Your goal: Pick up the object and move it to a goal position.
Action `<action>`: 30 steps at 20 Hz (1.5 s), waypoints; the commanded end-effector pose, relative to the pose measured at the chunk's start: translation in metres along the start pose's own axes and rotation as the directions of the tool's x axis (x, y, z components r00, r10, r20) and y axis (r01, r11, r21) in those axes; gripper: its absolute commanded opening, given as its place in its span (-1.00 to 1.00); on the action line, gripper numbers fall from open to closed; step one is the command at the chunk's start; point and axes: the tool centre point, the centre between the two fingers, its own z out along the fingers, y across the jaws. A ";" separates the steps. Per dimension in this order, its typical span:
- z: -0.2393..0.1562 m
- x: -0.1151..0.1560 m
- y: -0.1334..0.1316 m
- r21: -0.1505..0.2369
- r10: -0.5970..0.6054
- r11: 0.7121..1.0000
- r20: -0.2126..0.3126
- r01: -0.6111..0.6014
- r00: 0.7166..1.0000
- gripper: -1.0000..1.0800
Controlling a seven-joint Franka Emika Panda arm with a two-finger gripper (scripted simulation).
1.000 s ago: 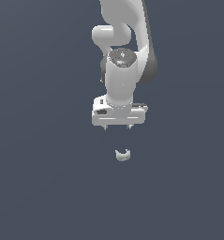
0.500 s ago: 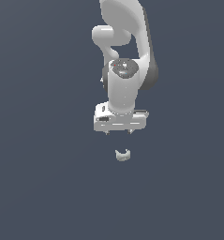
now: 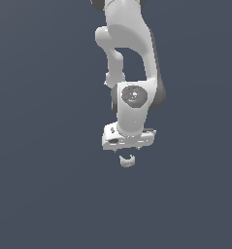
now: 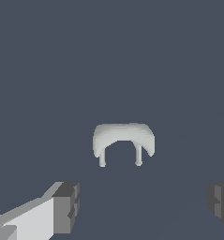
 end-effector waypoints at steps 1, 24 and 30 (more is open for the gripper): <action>0.011 0.005 -0.003 0.001 -0.010 1.000 0.003 0.010 1.000 0.92; 0.074 0.009 -0.007 0.003 -0.023 1.000 0.008 0.023 1.000 0.92; 0.076 0.010 -0.007 0.003 -0.023 1.000 0.008 0.023 1.000 -1.00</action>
